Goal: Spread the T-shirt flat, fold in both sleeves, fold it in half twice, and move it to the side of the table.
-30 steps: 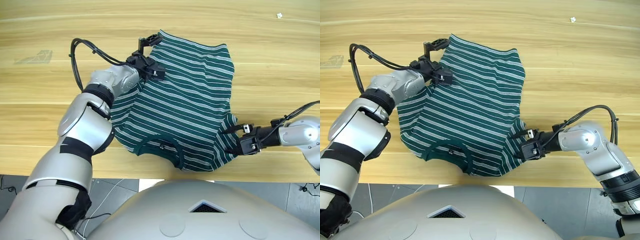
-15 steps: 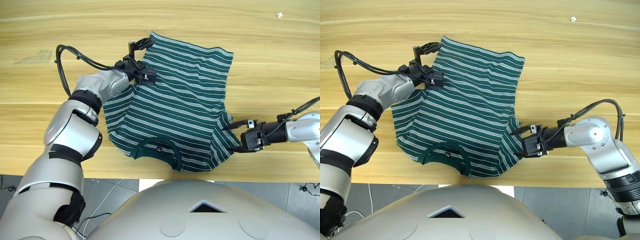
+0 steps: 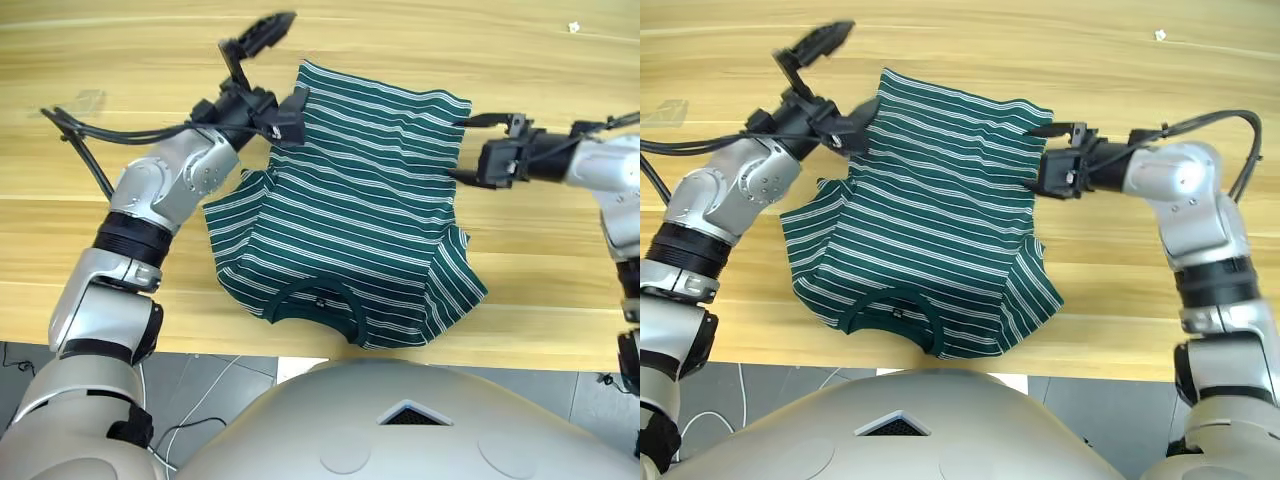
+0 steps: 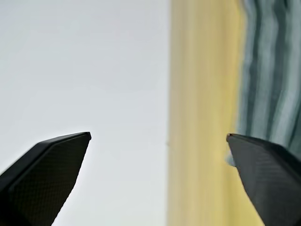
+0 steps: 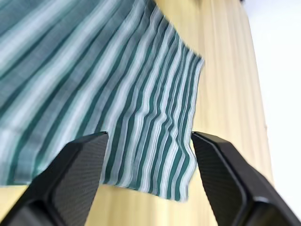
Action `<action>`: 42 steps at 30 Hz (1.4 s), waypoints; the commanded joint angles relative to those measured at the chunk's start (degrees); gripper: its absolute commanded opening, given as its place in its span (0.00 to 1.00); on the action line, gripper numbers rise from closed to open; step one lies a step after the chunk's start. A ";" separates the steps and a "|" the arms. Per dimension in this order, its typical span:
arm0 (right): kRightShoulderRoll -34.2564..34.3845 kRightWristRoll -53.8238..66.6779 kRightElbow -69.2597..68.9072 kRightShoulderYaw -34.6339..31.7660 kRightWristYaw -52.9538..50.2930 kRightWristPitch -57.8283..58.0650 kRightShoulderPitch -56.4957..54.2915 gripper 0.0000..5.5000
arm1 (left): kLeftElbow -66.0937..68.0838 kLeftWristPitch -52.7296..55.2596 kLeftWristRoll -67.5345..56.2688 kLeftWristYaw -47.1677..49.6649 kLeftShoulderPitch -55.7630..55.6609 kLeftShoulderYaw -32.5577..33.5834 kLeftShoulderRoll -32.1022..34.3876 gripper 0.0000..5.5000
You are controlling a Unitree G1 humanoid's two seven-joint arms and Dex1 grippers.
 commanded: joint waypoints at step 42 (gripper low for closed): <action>12.42 -12.41 41.66 1.26 -43.60 -23.35 -29.52 0.60 | 19.78 3.28 -1.63 -11.51 -7.84 -0.08 -17.79 0.97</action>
